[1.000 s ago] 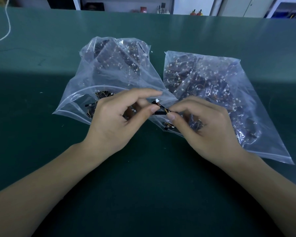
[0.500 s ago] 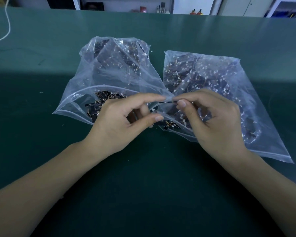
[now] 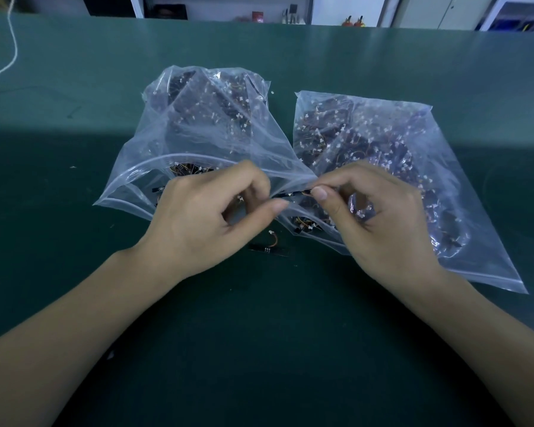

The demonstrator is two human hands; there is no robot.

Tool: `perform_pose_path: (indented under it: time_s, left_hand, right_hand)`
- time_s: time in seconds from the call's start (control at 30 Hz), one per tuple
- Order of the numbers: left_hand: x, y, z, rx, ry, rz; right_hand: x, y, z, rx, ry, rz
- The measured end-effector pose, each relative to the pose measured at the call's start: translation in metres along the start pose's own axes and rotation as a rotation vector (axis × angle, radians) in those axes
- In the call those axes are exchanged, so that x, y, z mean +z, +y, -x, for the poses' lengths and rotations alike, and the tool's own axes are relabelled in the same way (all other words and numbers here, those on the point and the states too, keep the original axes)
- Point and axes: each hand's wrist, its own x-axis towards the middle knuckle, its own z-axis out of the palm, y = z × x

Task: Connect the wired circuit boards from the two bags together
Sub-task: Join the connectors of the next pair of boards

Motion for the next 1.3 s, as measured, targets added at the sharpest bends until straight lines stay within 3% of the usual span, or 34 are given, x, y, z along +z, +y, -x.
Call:
perform_pose_path:
  time_s: [0.47,1.3]
  left_hand:
    - [0.0039,0.0040,0.0021,0.061,-0.075,0.034]
    - [0.0037,0.0049,0.0020,0.054,-0.084,0.040]
  right_hand:
    - [0.0045,-0.0017,0.0016,-0.036,-0.111,-0.016]
    - [0.0040,0.0001,0.0015,-0.060,-0.117,-0.049]
